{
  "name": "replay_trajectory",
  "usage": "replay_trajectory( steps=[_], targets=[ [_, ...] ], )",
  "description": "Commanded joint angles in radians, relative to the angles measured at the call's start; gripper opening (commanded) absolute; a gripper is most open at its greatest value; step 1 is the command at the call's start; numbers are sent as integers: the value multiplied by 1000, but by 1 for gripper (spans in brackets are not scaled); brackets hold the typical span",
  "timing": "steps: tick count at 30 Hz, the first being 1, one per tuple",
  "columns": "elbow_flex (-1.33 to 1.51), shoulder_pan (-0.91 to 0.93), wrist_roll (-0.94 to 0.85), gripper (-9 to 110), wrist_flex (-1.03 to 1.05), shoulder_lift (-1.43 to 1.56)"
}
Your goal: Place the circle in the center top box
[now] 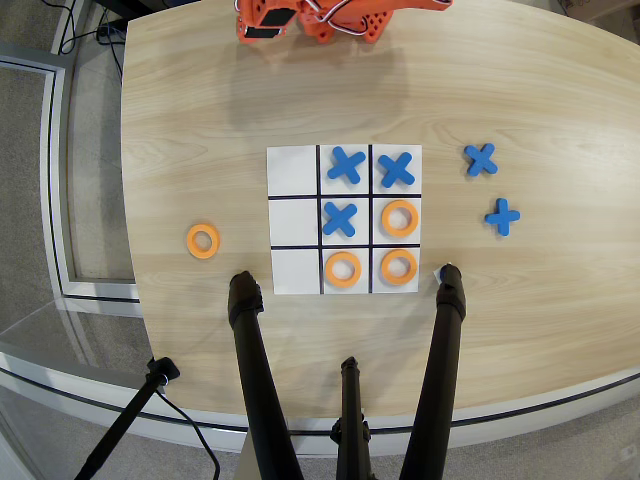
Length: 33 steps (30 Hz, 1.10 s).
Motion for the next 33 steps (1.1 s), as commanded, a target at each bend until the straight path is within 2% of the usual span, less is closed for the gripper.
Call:
replay_trajectory(
  steps=[1,10,33],
  targets=[
    [55,48,-9,0,2,18],
    [55,106,-2,0,2,20],
    [55,104,-2,0,2,18]
  ],
)
